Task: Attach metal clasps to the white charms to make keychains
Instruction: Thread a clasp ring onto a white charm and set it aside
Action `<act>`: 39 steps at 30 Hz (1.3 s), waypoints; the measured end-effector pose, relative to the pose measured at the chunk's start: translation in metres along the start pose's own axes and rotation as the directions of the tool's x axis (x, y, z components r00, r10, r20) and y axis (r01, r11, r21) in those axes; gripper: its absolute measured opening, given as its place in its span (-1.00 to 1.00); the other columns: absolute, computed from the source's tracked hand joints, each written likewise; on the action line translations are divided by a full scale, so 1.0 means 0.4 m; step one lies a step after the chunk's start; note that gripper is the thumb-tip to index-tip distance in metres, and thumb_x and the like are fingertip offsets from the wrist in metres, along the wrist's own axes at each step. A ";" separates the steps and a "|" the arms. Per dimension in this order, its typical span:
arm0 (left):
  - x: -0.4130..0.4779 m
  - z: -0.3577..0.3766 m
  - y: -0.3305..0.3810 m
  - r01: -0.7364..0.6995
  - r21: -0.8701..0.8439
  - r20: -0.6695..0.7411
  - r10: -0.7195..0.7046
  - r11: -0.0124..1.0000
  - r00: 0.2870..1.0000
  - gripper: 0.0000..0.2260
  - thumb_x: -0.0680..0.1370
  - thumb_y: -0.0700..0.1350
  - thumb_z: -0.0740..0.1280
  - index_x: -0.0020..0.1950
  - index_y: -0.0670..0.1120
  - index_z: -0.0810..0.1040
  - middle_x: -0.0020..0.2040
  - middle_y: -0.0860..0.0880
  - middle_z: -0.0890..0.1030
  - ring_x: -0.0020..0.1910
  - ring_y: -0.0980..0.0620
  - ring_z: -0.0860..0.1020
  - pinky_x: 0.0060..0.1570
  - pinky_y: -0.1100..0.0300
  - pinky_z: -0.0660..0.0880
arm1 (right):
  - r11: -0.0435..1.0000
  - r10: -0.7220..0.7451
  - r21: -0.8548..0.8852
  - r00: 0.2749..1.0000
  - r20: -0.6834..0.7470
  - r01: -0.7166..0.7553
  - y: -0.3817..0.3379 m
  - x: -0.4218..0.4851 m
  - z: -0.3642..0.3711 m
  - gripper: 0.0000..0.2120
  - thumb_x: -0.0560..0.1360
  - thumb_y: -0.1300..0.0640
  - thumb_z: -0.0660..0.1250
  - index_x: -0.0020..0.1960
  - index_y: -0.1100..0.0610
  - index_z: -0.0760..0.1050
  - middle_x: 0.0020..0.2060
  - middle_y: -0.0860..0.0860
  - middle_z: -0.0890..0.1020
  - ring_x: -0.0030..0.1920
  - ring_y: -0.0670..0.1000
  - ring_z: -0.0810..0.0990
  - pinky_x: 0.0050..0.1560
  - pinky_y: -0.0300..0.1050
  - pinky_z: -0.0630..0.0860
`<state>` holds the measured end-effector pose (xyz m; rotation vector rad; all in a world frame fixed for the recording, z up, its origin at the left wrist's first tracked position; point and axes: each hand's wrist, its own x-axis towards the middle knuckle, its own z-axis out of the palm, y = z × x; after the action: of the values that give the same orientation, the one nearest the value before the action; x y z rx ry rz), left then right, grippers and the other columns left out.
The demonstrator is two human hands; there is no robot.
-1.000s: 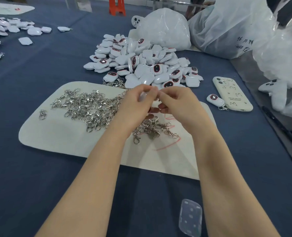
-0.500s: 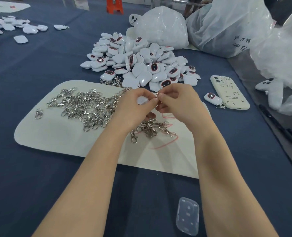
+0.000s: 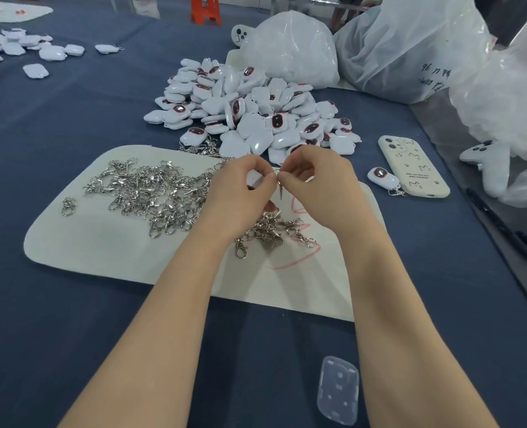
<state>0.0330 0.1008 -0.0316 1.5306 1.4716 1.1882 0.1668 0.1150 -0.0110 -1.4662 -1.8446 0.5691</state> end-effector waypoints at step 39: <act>0.000 0.014 -0.019 -0.169 0.226 0.017 0.170 0.959 0.985 -0.90 0.58 -0.12 0.26 -0.13 0.01 0.44 -0.39 0.09 0.55 -0.44 0.17 0.58 -0.35 0.30 0.44 | 0.987 0.065 0.145 0.998 0.009 -0.066 0.028 0.008 0.031 -0.85 0.45 0.25 0.34 -0.22 0.02 0.47 -0.32 -0.06 0.56 -0.19 0.08 0.63 -0.06 -0.04 0.59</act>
<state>0.0355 0.1024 -0.0407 1.8413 1.5453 1.1491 0.1642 0.1221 -0.0263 -1.4333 -1.7251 0.7239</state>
